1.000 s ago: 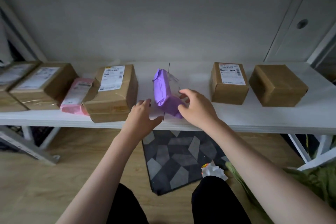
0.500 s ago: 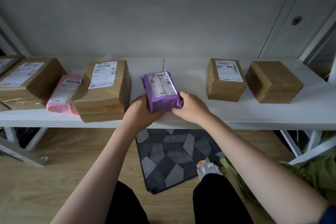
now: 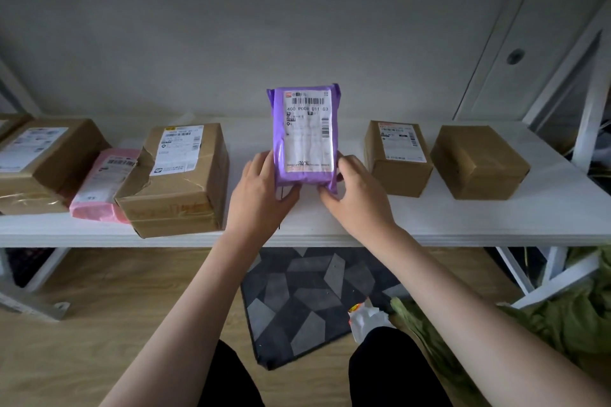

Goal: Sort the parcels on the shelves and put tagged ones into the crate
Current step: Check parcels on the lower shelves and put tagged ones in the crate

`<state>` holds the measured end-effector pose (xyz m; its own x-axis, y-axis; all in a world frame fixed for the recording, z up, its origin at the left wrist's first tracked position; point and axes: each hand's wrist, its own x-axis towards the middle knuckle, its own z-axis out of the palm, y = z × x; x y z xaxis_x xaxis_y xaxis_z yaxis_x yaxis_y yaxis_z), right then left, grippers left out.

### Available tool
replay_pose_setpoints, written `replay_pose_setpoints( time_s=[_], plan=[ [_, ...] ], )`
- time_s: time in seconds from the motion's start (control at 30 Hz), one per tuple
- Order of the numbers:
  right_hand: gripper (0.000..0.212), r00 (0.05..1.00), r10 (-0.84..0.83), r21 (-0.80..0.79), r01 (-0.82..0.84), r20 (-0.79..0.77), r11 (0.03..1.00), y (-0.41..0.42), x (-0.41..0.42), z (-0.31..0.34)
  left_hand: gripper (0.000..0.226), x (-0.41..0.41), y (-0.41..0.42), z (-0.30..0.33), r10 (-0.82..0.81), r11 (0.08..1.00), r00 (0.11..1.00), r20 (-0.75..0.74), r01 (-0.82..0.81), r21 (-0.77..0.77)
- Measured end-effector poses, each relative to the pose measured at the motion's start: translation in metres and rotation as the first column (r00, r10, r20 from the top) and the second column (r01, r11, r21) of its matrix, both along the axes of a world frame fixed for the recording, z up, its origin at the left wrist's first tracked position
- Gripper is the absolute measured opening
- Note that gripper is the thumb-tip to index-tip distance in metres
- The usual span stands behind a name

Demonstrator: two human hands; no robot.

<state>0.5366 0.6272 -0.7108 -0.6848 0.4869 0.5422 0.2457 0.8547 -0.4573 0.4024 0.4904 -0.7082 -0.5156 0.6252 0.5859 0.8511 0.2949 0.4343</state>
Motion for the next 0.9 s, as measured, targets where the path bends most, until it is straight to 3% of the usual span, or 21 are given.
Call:
replay_pose_setpoints(
  time_s=[0.17,0.4,0.57,0.8,0.9],
  plan=[
    [0.044,0.999,0.002,-0.006,-0.002,-0.033,1.000,0.003,0.011,0.005,0.058,0.010,0.004,0.002,-0.026,1.000,0.999,0.028,0.026,-0.001],
    [0.048,0.996,0.069,-0.202,-0.079,-0.060,0.976,0.002,0.012,-0.006,0.053,0.012,-0.006,-0.005,0.000,0.997,0.996,0.092,0.007,-0.078],
    [0.032,0.987,0.118,-0.259,-0.087,0.106,0.962,-0.015,0.005,-0.027,0.040,0.009,-0.034,-0.026,0.039,0.987,0.962,0.270,0.005,-0.159],
    [0.031,0.958,0.180,-0.326,-0.101,0.223,0.940,-0.028,-0.017,-0.029,0.033,-0.003,-0.051,-0.028,0.137,0.969,0.965,0.222,-0.085,-0.231],
    [0.041,0.951,0.160,-0.278,-0.083,0.265,0.957,-0.027,-0.014,-0.025,0.048,0.004,-0.051,-0.023,0.166,0.968,0.957,0.238,-0.112,-0.225]
  ],
)
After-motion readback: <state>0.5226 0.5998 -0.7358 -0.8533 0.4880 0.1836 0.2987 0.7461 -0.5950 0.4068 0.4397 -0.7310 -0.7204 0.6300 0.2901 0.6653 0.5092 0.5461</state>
